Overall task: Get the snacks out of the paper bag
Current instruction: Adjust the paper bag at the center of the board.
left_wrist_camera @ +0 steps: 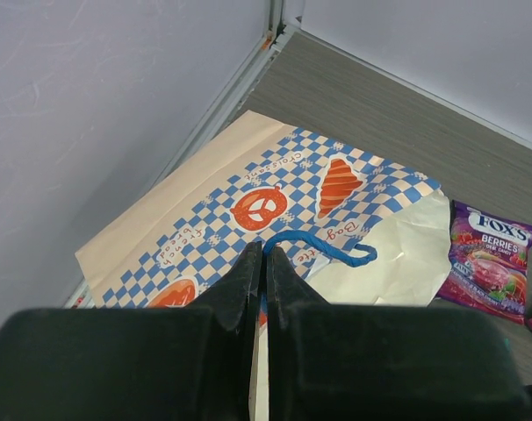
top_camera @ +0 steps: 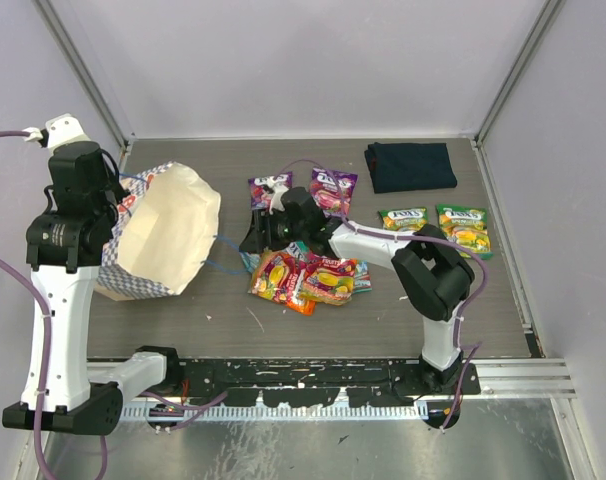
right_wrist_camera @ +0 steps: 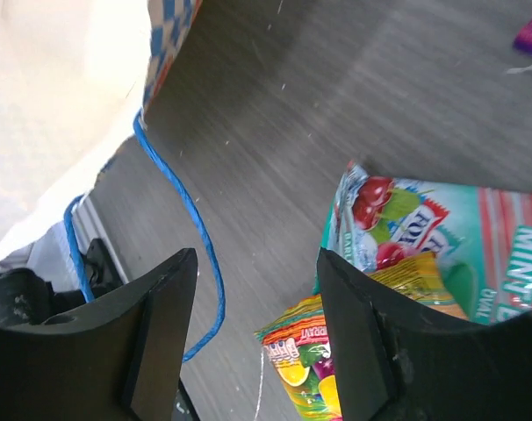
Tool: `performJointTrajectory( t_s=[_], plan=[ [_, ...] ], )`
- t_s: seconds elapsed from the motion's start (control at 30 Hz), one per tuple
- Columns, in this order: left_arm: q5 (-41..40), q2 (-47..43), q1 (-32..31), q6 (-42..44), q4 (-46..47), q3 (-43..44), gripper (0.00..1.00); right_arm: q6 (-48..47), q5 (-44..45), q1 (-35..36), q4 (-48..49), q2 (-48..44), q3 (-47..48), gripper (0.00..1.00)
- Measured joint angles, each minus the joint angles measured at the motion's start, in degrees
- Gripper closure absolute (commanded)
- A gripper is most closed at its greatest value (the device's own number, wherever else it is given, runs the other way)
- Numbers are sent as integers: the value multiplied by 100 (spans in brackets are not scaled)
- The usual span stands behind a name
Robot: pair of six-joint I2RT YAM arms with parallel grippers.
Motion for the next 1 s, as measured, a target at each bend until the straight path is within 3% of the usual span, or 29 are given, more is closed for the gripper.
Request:
performJointTrajectory(
  t_s=[0.23,0.4,0.47,0.77,1.0],
  plan=[
    [-28,0,0,2,48,-90,97,271,-667,20,236,157,0,39],
    [-35,2,0,4,50,-109,96,483,-1012,22,514,157,0,56],
    [-46,2,0,11,57,-114,96,564,-1137,22,610,170,0,57],
    [-98,13,0,46,101,-146,97,625,-1257,22,599,238,0,44],
    [-116,13,0,48,114,-149,97,472,-1150,22,448,238,0,43]
  ],
)
